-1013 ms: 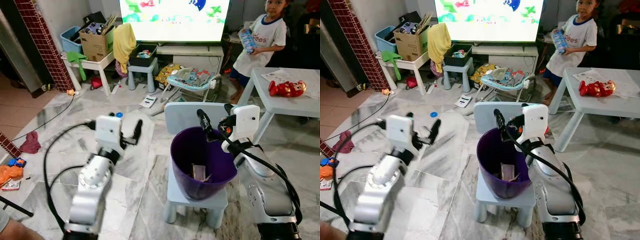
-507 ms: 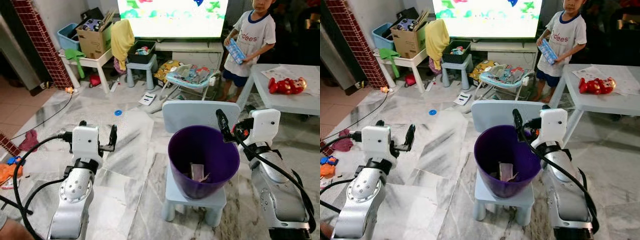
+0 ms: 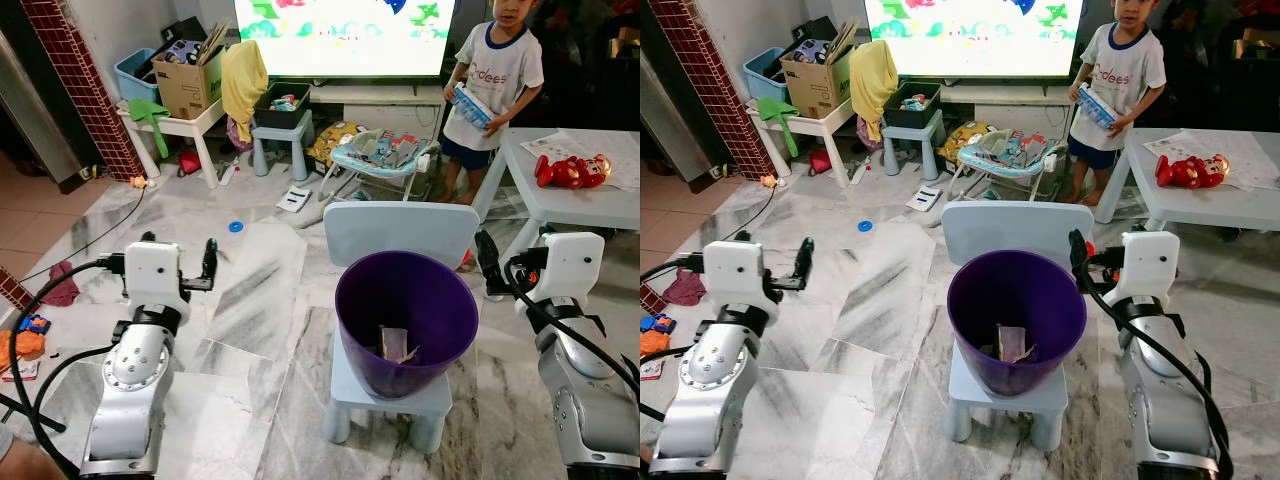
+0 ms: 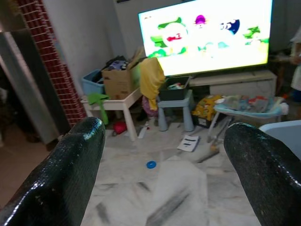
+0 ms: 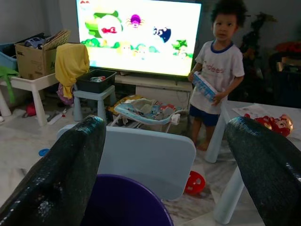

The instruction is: Picking trash to rubbish bin

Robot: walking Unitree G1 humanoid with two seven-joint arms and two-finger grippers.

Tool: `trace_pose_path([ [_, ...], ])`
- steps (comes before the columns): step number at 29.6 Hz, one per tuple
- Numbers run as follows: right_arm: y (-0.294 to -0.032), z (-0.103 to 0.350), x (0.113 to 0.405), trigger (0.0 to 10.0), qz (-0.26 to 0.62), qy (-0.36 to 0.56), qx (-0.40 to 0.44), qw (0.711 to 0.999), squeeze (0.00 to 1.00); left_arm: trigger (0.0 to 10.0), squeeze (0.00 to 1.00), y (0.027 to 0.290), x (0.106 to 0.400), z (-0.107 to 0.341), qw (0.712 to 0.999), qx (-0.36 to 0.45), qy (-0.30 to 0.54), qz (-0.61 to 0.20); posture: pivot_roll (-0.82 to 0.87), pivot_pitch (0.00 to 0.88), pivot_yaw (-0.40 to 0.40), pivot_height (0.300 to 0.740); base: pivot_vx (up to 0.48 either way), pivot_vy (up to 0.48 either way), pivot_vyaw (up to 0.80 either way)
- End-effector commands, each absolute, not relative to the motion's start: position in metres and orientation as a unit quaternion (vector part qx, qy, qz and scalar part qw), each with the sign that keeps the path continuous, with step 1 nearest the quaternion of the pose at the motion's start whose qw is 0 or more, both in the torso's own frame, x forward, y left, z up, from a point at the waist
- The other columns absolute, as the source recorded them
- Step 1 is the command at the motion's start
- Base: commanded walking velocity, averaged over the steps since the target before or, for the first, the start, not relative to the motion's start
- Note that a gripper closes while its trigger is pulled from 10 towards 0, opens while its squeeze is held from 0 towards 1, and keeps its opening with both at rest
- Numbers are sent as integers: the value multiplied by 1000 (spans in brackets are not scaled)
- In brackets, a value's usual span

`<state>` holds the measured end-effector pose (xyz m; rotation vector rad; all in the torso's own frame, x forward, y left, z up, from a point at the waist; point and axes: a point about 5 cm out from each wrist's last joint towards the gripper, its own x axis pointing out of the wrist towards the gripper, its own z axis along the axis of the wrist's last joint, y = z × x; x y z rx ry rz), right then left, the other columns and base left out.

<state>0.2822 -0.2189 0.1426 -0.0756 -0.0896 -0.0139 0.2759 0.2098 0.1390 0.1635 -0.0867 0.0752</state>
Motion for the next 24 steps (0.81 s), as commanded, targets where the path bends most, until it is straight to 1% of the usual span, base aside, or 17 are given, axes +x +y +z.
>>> trace_pose_path([
  [1, -217, 144, 284, 10000, -8, -50, -33, 998, 0, 10000, 0, 213, 276, 139, 995, 82, -45, 43, 9, 0, 26, 740, 0, 0, 0],
  [14, -199, 148, 291, 10000, 18, -59, -19, 998, 0, 10000, 0, 204, 283, 143, 996, 66, -51, 39, 11, 0, 26, 740, 0, 0, 0],
  [24, -197, 142, 289, 10000, 22, -53, -15, 998, 0, 10000, 0, 201, 284, 143, 996, 66, -53, 39, 42, 0, 16, 740, 0, 0, 0],
])
